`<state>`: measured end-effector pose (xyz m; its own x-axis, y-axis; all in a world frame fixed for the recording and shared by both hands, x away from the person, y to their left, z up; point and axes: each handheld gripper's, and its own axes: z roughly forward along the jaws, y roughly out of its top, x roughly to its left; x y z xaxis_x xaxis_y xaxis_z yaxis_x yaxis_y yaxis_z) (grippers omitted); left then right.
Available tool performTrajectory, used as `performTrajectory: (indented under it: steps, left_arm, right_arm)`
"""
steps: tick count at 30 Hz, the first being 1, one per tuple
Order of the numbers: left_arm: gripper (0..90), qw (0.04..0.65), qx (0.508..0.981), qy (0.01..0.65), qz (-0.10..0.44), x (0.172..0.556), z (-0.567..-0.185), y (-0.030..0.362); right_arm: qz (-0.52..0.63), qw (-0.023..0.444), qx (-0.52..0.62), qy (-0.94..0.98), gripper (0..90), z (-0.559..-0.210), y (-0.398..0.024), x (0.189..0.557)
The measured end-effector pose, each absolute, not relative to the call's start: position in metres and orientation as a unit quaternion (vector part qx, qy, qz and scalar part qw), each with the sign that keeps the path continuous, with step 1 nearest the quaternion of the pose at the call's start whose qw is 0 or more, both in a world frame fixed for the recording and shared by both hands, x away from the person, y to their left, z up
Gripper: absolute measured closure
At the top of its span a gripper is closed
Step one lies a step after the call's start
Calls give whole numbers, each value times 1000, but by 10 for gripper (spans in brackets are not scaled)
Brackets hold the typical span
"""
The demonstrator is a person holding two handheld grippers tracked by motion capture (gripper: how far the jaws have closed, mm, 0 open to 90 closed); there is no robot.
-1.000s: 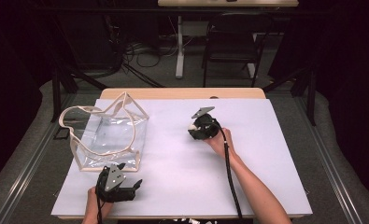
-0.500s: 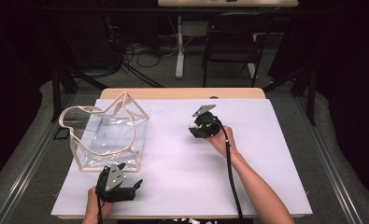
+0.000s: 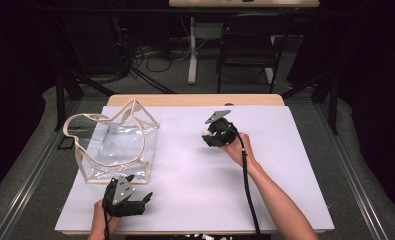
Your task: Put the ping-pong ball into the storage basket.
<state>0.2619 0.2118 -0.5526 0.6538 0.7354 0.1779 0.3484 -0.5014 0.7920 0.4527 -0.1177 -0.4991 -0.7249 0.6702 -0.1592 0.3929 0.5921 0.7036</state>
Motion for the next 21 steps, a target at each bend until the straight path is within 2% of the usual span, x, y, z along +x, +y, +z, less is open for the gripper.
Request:
performTrajectory:
  steps: [21]
  left_arm:
    - [164, 377, 827, 326, 258, 261, -552, 212]
  right_arm:
    - [338, 218, 289, 869, 504, -476, -115, 446]
